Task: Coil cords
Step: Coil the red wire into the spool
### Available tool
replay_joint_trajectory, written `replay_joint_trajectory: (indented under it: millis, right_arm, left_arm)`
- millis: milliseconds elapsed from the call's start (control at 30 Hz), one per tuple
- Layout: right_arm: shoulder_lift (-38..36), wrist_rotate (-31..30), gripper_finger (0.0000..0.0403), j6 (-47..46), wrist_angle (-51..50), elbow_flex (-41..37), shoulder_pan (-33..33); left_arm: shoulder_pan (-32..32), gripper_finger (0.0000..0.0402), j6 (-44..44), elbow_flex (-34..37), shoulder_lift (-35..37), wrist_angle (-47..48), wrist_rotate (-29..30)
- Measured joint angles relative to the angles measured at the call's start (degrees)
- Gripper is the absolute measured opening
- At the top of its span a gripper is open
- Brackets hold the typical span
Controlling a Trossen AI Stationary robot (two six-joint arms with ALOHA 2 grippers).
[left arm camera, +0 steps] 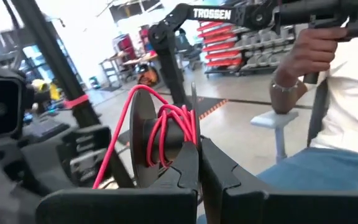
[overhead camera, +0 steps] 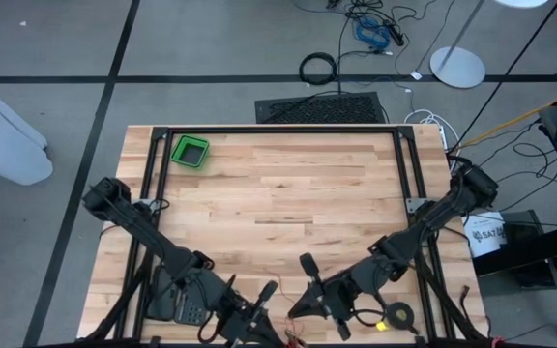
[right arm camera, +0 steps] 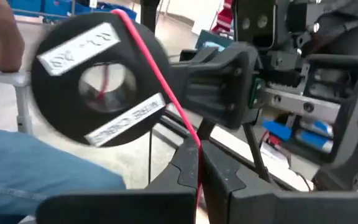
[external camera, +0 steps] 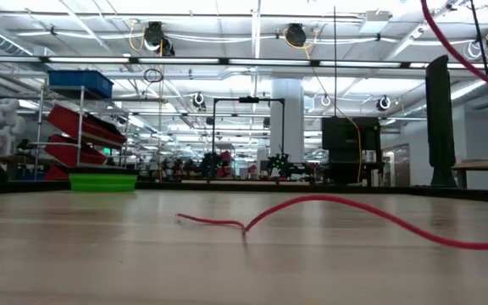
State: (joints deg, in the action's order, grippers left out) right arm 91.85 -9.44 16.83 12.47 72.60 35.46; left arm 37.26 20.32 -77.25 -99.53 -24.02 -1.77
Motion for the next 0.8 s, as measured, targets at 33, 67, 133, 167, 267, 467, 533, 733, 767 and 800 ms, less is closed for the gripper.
replay_joint_trajectory:
  millis: [33, 67, 133, 167, 267, 467, 533, 733, 767, 800]
  right_arm:
    - [0.56, 0.59, 0.0000, 0.51, 1.11, 0.00, -0.26]
    - [0.98, 1.12, 0.0000, 1.14, 1.75, 0.00, -0.46]
    - [1.72, 1.79, 0.0000, 1.85, 2.81, 0.00, -0.79]
    - [1.98, 2.31, 0.0000, 2.19, 3.06, 0.00, -0.88]
    - [2.62, 2.39, 0.0000, 3.23, 4.44, 0.00, -1.24]
    - [2.69, 2.43, 0.0000, 5.08, 4.55, 0.00, -2.12]
    - [2.69, 2.50, 0.0000, 4.77, 4.57, 0.00, -2.51]
    - [3.04, 2.79, 0.0000, 2.22, 2.61, 0.00, -2.71]
    - [3.04, 2.81, 0.0000, 1.87, 2.28, 0.00, -2.71]
    - [3.02, 2.82, 0.0000, 1.49, 1.92, 0.00, -2.70]
  left_arm:
    - [-0.17, 0.0000, 0.06, 0.00, -0.36, -0.52, -0.89]
    - [-0.38, 0.0000, 0.08, 0.00, -0.69, -1.08, -1.74]
    - [-0.72, 0.0000, 0.10, 0.00, -0.94, -1.23, -3.32]
    - [-0.86, 0.0000, 0.10, 0.00, -1.00, -1.37, -3.75]
    - [-0.96, 0.0000, 0.03, 0.00, -1.00, -1.52, -5.55]
    - [-0.97, 0.0000, 0.03, 0.00, -1.00, -2.29, -10.04]
    - [-0.99, 0.0000, 0.08, 0.00, -1.00, -3.39, -10.01]
    - [-0.63, 0.0000, 1.85, 0.00, -1.00, -4.31, -8.27]
    - [-0.30, 0.0000, 2.57, 0.00, -1.00, -4.24, -6.90]
    - [0.06, 0.0000, 3.31, 0.00, -1.00, -4.11, -5.33]
